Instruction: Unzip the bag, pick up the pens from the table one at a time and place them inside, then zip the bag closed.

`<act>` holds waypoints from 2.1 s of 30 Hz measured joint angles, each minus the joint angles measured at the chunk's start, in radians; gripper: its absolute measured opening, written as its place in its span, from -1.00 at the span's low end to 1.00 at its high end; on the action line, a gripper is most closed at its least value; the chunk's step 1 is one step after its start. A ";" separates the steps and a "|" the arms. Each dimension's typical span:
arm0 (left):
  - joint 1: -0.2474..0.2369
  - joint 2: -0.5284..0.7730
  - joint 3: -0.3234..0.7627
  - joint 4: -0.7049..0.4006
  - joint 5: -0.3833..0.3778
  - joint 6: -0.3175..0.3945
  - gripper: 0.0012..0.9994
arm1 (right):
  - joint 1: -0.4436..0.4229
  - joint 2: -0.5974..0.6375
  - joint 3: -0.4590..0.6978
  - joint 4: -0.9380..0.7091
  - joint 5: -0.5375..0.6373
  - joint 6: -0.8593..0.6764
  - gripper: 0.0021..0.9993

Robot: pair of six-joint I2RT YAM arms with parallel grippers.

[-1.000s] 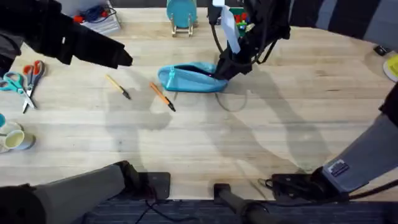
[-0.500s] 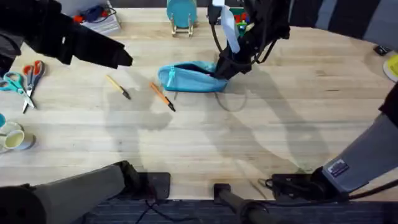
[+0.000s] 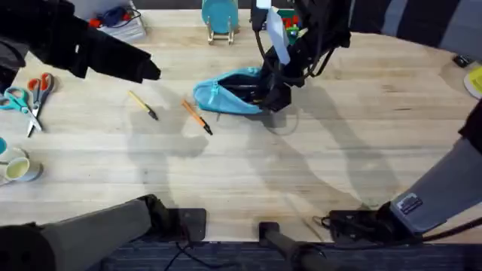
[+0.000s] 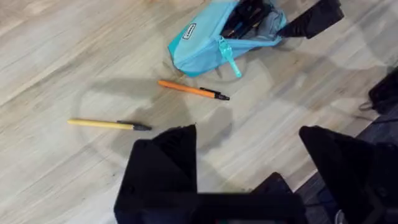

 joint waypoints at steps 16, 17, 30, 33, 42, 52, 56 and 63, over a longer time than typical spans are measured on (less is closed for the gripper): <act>0.000 0.000 0.000 0.000 0.000 0.000 0.99 | 0.000 0.000 0.000 0.005 0.000 0.000 0.99; 0.000 0.000 0.000 0.000 0.000 0.000 0.99 | 0.000 0.000 0.000 0.009 0.000 0.000 0.99; 0.000 0.000 0.000 0.000 -0.001 0.000 0.99 | 0.000 -0.030 0.000 0.022 0.005 0.009 0.99; 0.000 0.000 0.000 0.000 -0.001 0.000 0.99 | 0.000 -0.088 0.000 0.024 0.004 0.010 0.99; 0.000 0.000 0.000 0.000 -0.001 0.000 0.99 | 0.000 -0.260 0.005 -0.024 0.004 0.010 0.99; 0.000 0.000 0.000 0.000 -0.001 0.000 0.99 | 0.000 -0.399 0.005 -0.061 0.004 0.010 0.99; 0.000 0.000 0.000 0.000 -0.001 0.000 0.99 | -0.002 -0.442 0.005 -0.075 0.004 0.010 0.99; 0.000 0.000 0.000 0.000 -0.001 -0.001 0.99 | -0.003 -0.478 0.005 -0.117 0.004 0.010 0.99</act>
